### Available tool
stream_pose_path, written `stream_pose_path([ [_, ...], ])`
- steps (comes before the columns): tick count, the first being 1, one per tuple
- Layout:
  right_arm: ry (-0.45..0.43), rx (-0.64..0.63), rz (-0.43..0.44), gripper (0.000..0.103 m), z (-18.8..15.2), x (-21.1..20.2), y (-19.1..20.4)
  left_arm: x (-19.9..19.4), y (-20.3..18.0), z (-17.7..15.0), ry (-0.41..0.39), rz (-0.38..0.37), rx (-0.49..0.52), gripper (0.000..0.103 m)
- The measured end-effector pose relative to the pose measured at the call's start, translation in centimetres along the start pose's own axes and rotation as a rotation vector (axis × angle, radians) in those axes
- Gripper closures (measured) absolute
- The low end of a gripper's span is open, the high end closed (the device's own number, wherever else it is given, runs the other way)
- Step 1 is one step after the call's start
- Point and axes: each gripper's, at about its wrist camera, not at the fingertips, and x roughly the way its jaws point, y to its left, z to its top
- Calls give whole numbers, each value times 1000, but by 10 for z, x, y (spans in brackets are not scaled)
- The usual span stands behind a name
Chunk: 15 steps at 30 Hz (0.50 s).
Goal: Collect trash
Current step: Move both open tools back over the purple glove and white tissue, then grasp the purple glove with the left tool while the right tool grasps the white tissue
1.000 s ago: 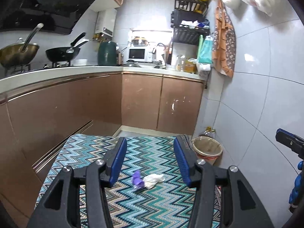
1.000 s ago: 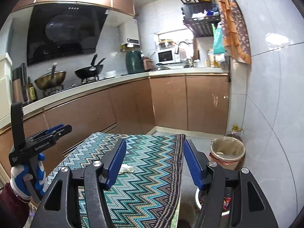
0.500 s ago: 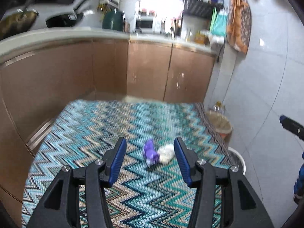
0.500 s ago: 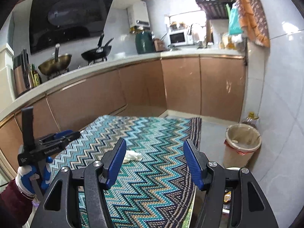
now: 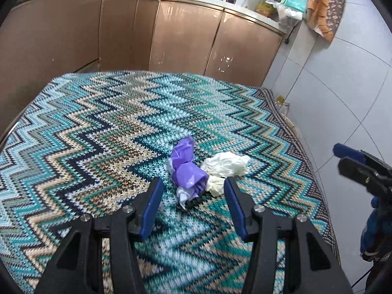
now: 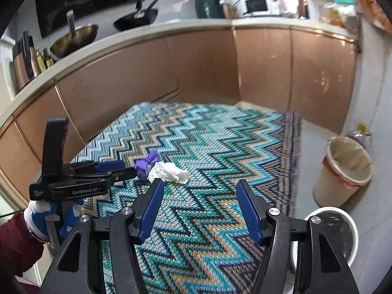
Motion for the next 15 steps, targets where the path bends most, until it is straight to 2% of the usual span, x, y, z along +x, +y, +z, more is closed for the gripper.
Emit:
stream_pose_path([
  [8, 83, -47, 77, 41, 13, 67, 9, 24, 23, 7, 17, -6, -58, 54],
  [15, 143, -94, 142, 42, 18, 110, 25, 34, 42, 8, 26, -39, -109, 70],
])
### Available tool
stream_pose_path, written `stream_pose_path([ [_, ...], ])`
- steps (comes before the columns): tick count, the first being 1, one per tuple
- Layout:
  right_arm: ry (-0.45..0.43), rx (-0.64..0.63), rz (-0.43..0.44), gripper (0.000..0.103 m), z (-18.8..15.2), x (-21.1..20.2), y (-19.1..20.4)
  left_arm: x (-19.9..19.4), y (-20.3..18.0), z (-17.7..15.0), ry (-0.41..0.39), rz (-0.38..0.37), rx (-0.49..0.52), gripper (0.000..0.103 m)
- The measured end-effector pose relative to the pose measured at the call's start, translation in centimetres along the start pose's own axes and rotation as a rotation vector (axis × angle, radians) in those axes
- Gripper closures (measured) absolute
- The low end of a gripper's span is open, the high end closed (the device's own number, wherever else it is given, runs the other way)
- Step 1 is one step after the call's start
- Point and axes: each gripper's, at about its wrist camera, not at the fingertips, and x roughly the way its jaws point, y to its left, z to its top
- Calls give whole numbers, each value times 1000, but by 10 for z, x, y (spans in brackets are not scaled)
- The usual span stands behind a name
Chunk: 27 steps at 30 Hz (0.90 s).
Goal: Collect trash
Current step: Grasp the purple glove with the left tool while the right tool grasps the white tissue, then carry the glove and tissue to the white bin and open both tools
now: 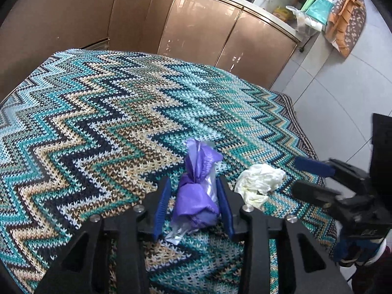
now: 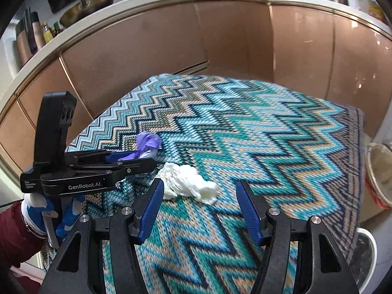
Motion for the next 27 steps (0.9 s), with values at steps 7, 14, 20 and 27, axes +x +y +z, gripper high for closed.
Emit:
stream_pose_path([
  [7, 68, -15, 48, 61, 1, 34, 2, 2, 4, 0, -9, -16, -2, 74],
  [14, 74, -5, 63, 91, -2, 33, 4, 2, -1, -1, -14, 9, 16, 75],
  [20, 19, -4, 49, 92, -9, -6, 15, -2, -11, -2, -24, 46, 36, 75],
  [27, -50, 25, 8, 92, -26, -66, 23, -27, -22, -8, -54, 48, 49, 75],
])
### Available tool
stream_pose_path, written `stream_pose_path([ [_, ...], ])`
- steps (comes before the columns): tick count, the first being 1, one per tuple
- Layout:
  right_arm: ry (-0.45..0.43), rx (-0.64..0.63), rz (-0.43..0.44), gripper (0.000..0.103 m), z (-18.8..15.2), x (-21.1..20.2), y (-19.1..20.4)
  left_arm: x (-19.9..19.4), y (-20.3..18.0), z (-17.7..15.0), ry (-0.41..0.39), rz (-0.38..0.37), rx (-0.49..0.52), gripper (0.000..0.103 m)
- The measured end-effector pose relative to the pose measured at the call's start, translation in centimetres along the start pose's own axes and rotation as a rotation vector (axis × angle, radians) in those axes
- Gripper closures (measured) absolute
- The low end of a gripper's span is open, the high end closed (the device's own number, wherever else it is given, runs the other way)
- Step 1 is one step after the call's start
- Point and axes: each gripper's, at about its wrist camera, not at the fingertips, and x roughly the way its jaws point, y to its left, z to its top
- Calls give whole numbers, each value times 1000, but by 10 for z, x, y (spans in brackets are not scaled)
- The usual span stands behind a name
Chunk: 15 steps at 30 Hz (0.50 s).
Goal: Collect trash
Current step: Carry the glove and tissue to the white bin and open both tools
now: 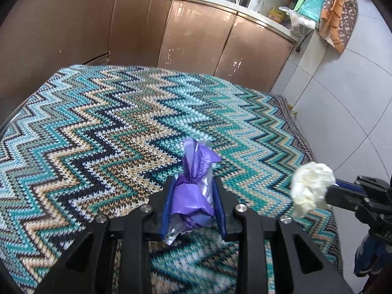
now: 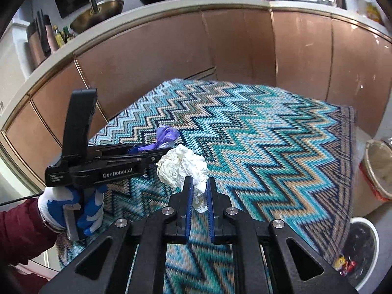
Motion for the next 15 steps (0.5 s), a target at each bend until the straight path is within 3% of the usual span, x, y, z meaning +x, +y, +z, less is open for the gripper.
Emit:
stream_pose_path([
  [8, -81, 65, -60, 92, -24, -57, 0, -47, -17, -4, -55, -5, 37, 75],
  [15, -158, 169, -144, 92, -55, -109, -18, -64, -59, -7, -68, -36, 104, 75],
])
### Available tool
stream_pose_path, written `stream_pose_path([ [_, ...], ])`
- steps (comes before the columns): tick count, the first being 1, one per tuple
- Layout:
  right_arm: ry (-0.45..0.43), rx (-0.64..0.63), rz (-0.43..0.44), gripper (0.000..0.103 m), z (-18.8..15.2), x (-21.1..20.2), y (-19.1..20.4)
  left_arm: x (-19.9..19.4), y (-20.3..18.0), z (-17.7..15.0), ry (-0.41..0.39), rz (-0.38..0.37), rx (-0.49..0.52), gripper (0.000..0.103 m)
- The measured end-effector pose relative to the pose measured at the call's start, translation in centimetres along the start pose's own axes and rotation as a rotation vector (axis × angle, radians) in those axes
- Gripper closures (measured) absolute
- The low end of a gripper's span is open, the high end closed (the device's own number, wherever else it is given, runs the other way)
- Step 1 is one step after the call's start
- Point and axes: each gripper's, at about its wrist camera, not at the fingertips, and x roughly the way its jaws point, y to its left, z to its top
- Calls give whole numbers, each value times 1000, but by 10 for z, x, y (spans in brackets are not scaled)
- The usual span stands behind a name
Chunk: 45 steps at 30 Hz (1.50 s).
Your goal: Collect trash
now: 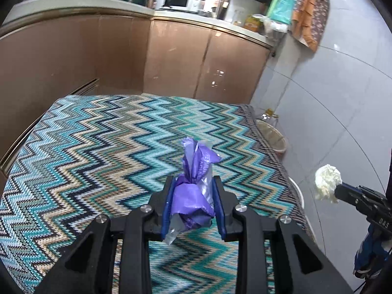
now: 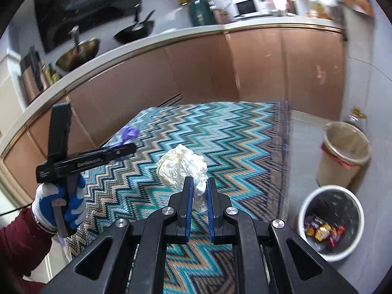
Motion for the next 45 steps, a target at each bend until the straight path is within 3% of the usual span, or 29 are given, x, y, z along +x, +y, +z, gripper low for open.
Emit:
stream_pose_path([
  [7, -40, 115, -201, 92, -17, -41, -56, 16, -70, 8, 36, -93, 101, 75],
  [14, -41, 207, -368, 92, -26, -52, -121, 63, -167, 26, 112, -206, 247, 75],
  [23, -22, 301, -462, 90, -24, -35, -200, 154, -266, 37, 227, -259, 335, 75],
  [26, -13, 319, -476, 88, -24, -26, -220, 181, -289, 33, 247, -238, 361, 74],
  [34, 19, 361, -508, 88, -30, -2, -258, 244, -319, 24, 316, -214, 364, 73],
  [36, 32, 365, -517, 81, -33, 4, -265, 253, -322, 22, 333, -214, 363, 71],
  [38, 45, 373, -524, 66, -36, 9, -270, 263, -326, 21, 344, -212, 358, 67],
  [40, 53, 383, -537, 60, -40, 13, -275, 268, -328, 20, 347, -216, 360, 64],
  [45, 60, 410, -550, 55, -49, 12, -279, 261, -331, 21, 309, -239, 359, 64],
])
